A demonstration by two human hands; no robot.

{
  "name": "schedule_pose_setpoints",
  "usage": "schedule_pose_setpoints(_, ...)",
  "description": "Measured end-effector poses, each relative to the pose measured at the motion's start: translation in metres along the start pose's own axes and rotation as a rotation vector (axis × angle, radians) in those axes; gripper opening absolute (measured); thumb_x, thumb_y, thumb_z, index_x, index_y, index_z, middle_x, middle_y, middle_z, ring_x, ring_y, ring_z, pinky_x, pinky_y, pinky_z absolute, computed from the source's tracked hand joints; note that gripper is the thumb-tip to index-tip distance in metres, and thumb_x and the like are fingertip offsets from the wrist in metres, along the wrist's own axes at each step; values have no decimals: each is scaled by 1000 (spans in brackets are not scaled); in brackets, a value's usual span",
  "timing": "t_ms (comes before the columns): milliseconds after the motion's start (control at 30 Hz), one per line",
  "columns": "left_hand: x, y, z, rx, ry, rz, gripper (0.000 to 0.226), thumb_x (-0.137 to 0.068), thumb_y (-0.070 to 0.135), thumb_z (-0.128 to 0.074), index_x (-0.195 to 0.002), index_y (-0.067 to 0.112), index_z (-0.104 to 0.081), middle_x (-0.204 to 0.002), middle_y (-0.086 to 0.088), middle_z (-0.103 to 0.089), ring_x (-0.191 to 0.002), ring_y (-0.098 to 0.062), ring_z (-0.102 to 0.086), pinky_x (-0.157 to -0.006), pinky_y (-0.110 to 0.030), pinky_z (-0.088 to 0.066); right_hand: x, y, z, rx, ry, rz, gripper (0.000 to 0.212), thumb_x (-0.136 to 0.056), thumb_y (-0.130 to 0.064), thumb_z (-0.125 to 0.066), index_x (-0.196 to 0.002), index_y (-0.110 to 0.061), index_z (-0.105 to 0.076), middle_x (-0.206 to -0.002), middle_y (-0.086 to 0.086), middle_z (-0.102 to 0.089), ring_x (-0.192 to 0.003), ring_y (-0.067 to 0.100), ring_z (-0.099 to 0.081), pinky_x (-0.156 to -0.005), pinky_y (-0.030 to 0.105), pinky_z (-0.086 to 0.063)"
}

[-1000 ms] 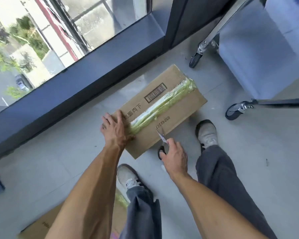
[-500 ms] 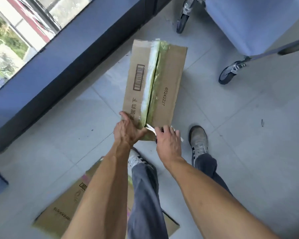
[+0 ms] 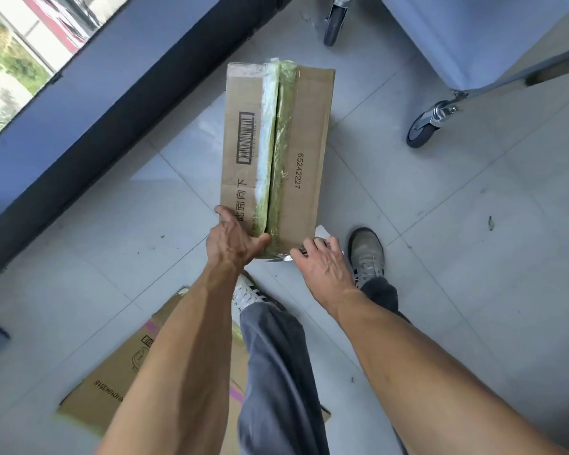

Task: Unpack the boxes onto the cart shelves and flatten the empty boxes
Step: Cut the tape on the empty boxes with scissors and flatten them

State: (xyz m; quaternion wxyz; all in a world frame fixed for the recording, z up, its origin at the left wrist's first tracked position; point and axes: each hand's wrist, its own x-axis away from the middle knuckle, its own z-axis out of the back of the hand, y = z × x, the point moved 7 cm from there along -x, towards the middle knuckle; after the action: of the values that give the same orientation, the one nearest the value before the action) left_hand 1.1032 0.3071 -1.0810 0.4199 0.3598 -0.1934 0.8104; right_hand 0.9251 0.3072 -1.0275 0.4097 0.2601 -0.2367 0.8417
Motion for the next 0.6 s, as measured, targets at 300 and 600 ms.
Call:
schedule_pose_setpoints(300,0,0,-1,-42,13,-12,114,-69,65,-52,-147,-6,-9,-89,-12,-64,-76,-30,-63,-60,-33,-52,1,-20,-5,-50,30,0,44,-71,5,-56,-109,-17,-51,-100,7,-49,-95,28,-49,-93,42,-34)
schedule_pose_setpoints(600,2,1,1,-59,15,-24,112,-71,64,-51,-146,-8,-10,-91,-12,-62,-77,-31,-63,-59,-33,-50,18,-12,-4,-49,96,-244,34,-78,2,-50,-104,-20,-51,-98,6,-48,-92,25,-46,-85,40,-31)
